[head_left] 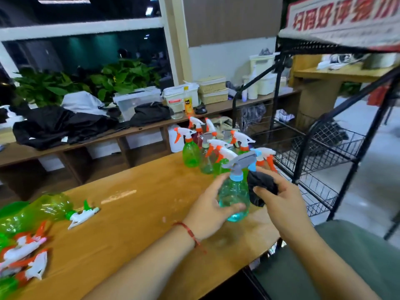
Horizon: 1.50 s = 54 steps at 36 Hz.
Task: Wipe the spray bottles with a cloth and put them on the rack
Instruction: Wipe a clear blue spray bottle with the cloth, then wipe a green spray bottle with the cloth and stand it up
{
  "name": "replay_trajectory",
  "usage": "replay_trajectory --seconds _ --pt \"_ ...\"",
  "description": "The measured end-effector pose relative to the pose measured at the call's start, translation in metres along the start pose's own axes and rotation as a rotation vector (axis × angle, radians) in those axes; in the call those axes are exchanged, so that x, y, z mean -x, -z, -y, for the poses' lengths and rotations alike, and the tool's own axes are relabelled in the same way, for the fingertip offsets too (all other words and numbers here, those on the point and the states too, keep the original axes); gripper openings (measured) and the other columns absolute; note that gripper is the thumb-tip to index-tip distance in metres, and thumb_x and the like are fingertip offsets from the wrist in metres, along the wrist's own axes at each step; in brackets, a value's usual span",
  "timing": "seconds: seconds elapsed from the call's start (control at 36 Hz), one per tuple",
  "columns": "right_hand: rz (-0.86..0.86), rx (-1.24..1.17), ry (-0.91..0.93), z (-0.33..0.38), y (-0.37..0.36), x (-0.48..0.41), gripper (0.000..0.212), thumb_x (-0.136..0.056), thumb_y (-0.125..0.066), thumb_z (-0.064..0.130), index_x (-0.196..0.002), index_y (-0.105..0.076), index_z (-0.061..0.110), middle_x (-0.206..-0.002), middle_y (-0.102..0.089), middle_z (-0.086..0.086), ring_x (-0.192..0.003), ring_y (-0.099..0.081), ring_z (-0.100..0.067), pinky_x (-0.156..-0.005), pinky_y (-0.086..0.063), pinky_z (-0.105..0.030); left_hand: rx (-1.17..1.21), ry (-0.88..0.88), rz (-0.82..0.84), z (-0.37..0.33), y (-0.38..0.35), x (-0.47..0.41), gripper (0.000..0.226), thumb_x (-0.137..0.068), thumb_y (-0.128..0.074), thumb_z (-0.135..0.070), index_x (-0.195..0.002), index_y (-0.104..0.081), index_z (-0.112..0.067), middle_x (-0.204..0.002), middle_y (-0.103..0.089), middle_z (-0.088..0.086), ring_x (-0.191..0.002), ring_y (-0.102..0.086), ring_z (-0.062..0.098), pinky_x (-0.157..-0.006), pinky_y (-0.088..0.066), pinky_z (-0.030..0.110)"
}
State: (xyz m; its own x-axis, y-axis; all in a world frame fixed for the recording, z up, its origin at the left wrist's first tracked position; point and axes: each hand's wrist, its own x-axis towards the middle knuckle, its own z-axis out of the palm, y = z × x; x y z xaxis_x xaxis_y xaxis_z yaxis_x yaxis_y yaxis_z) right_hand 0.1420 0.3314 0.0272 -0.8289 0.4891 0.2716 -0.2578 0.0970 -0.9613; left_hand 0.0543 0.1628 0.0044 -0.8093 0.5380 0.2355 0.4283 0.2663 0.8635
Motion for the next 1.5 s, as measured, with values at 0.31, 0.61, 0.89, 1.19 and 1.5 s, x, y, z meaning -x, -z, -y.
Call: replay_trajectory --seconds 0.31,0.61,0.89,1.19,1.5 --pt "-0.121 0.132 -0.064 -0.039 0.032 -0.013 0.060 -0.092 -0.064 -0.010 -0.124 -0.073 0.041 -0.128 -0.070 0.017 -0.111 -0.065 0.011 -0.094 -0.055 -0.018 -0.035 0.069 -0.015 0.024 -0.066 -0.029 0.071 -0.079 -0.096 -0.026 -0.136 -0.053 -0.031 -0.121 -0.067 -0.023 -0.109 -0.060 -0.018 -0.092 -0.045 0.006" --pt "-0.193 0.118 -0.045 -0.035 0.030 -0.007 0.051 -0.093 -0.063 -0.009 -0.115 -0.072 0.036 -0.112 -0.074 0.016 -0.101 -0.067 0.009 -0.081 -0.054 -0.013 -0.298 0.001 -0.102 0.020 -0.071 -0.029 0.081 -0.077 -0.092 -0.052 -0.144 -0.053 -0.028 -0.130 -0.049 -0.012 -0.126 -0.052 0.010 -0.111 -0.044 0.026" --pt "-0.054 0.024 0.020 -0.004 -0.005 0.005 0.037 -0.088 -0.072 -0.009 -0.101 -0.067 0.025 -0.093 -0.075 0.007 -0.088 -0.071 -0.008 -0.088 -0.061 -0.040 -0.330 -0.011 -0.126 0.017 -0.011 0.001 0.054 -0.095 -0.077 -0.041 -0.143 -0.055 -0.028 -0.131 -0.051 -0.013 -0.125 -0.056 0.012 -0.110 -0.049 0.037" --pt "0.297 0.016 0.099 0.018 -0.142 0.039 0.035 -0.087 -0.079 0.001 -0.100 -0.072 0.033 -0.100 -0.074 0.002 -0.093 -0.071 -0.017 -0.084 -0.056 -0.039 -0.482 0.136 -0.314 0.051 0.143 0.110 0.029 -0.099 -0.072 -0.037 -0.126 -0.062 -0.031 -0.122 -0.056 -0.013 -0.117 -0.057 0.008 -0.099 -0.045 0.024" --pt "0.632 -0.047 0.070 0.026 -0.306 0.099 0.029 -0.090 -0.078 0.003 -0.106 -0.075 0.027 -0.099 -0.079 0.007 -0.096 -0.074 -0.017 -0.087 -0.058 -0.036 -0.563 0.364 -0.582 0.093 0.280 0.225 0.028 -0.096 -0.077 -0.032 -0.123 -0.069 -0.025 -0.120 -0.063 -0.006 -0.111 -0.062 0.018 -0.100 -0.050 0.037"
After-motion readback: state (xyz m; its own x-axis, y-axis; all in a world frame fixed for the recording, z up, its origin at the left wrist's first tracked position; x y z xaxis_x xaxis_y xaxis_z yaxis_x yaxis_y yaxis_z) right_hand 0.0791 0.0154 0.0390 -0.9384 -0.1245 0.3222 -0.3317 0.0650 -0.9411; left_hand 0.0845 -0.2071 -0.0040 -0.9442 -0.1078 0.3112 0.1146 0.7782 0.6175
